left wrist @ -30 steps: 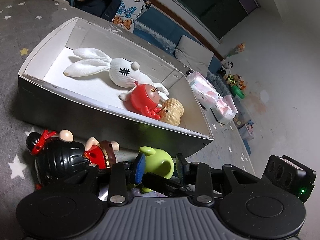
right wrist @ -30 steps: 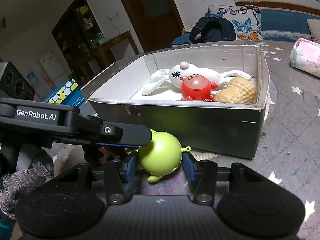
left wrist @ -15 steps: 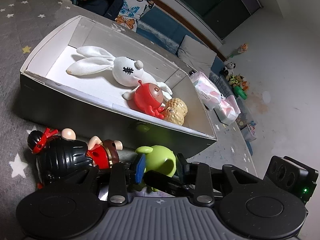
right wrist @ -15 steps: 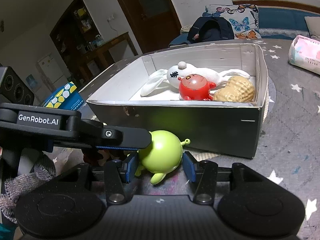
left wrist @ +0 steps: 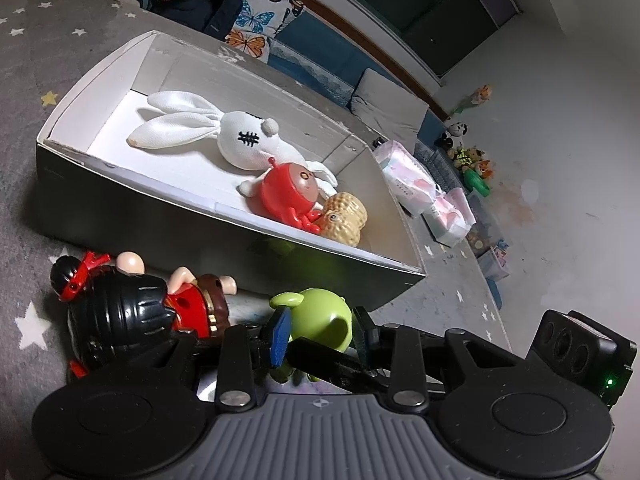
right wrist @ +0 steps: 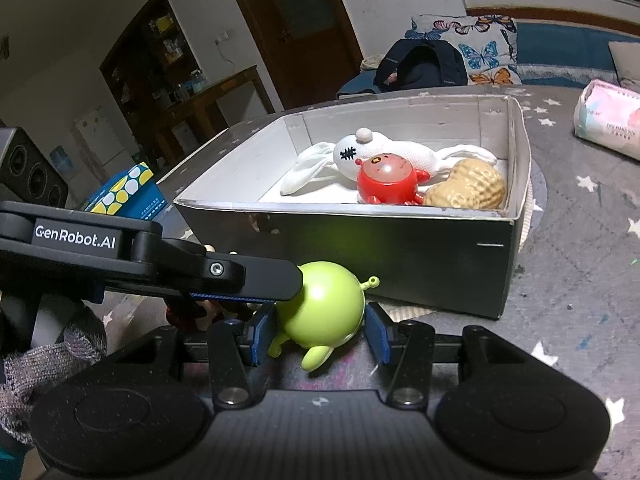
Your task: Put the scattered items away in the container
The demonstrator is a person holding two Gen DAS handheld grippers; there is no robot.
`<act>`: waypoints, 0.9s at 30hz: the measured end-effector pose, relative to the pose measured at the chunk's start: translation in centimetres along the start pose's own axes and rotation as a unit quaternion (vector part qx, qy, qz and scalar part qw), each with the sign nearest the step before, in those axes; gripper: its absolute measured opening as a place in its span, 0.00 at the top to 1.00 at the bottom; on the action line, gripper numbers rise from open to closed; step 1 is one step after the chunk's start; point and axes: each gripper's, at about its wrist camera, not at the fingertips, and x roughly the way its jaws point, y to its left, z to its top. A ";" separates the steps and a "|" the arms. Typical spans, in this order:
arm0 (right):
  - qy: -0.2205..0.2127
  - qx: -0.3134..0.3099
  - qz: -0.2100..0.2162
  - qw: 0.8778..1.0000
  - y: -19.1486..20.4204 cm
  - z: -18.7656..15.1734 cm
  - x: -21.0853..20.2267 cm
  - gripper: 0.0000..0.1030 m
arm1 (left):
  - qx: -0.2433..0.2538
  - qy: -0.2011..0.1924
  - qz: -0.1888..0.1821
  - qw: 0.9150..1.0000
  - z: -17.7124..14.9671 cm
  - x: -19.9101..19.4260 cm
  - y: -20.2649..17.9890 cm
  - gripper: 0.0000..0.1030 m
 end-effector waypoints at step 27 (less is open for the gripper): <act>-0.038 -0.095 -0.011 0.995 3.4 9.5 1.1 0.53 | 0.002 -0.082 0.003 0.997 7.2 -3.2 0.0 0.65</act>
